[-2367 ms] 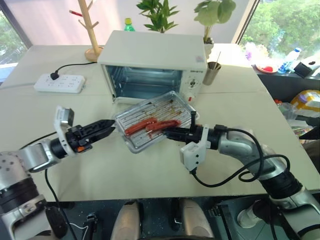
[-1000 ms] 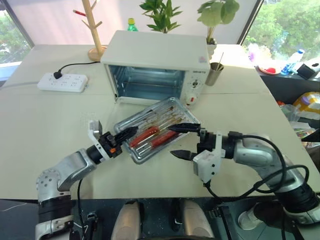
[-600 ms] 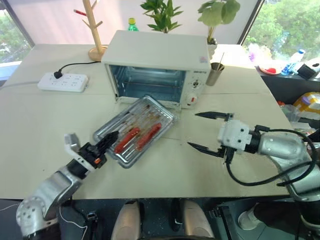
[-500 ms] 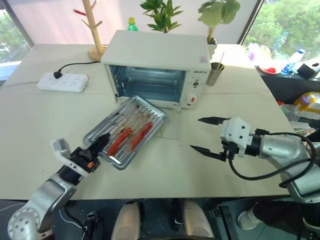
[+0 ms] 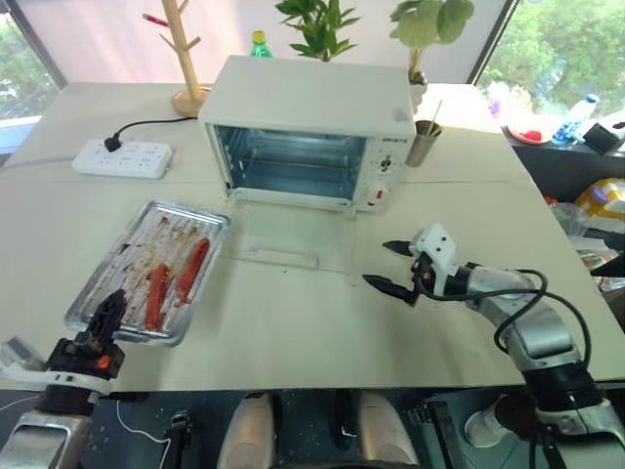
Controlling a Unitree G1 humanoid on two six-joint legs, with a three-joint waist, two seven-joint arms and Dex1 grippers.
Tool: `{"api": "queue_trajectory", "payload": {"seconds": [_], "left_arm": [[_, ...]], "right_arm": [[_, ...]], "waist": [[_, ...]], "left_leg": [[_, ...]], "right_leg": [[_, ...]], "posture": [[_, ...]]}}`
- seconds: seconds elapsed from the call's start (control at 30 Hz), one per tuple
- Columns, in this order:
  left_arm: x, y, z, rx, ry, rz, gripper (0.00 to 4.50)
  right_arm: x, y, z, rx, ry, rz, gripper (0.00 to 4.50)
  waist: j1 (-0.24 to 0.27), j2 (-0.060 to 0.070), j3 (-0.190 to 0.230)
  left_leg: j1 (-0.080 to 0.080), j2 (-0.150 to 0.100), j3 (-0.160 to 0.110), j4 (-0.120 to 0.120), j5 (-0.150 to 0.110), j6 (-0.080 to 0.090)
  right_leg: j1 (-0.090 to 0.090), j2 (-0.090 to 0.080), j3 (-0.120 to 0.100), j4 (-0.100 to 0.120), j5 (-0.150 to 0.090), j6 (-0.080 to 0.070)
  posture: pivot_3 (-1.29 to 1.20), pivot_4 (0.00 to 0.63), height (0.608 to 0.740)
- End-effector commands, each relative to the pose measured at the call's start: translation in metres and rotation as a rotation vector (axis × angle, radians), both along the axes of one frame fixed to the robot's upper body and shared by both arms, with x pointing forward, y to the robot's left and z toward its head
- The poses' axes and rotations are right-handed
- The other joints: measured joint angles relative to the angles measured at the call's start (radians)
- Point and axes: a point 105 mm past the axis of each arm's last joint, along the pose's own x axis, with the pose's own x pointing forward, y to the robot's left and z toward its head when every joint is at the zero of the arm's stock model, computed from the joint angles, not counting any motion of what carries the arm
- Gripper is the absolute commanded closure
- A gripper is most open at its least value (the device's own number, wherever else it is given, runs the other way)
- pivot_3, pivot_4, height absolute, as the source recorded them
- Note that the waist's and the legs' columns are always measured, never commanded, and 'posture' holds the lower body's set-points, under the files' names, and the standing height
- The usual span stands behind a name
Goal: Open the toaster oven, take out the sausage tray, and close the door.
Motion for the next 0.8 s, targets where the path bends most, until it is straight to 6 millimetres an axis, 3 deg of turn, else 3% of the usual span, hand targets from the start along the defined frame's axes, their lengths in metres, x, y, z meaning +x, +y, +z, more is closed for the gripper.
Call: {"api": "queue_trajectory", "payload": {"seconds": [0.03,0.4,0.7,0.8], "left_arm": [[-0.017,0.007,0.013,0.031,-0.054,0.057,4.50],[-0.048,0.050,0.019,0.106,-0.078,0.214,4.50],[-0.046,0.057,0.017,0.076,-0.100,0.243,4.50],[-0.044,0.058,0.014,0.064,-0.098,0.241,4.50]], "right_arm": [[0.009,0.008,0.009,0.015,-0.045,0.004,0.04],[0.017,0.033,-0.002,0.041,-0.011,0.039,0.04],[0.017,0.046,0.006,0.078,0.002,0.079,0.04],[0.019,0.054,0.018,0.113,-0.011,0.087,0.04]], "waist": [[-0.004,0.000,0.000],[0.006,0.000,0.000],[0.005,0.000,0.000],[0.005,0.000,0.000]], "left_leg": [[0.000,0.000,0.001,0.000,-0.001,0.002],[-0.001,0.000,0.001,0.002,-0.005,0.007],[-0.002,0.000,0.001,0.003,-0.005,0.007],[-0.002,0.000,0.001,0.003,-0.005,0.007]], "right_leg": [[0.000,0.000,0.001,-0.001,0.000,0.000],[-0.001,0.001,0.000,-0.002,0.000,0.000],[-0.001,0.001,0.000,-0.002,0.000,0.000],[-0.001,0.001,0.000,-0.002,0.000,0.000]], "posture": [[0.00,0.150,0.717],[0.00,0.150,0.717],[0.00,0.150,0.717],[0.00,0.150,0.717]]}}
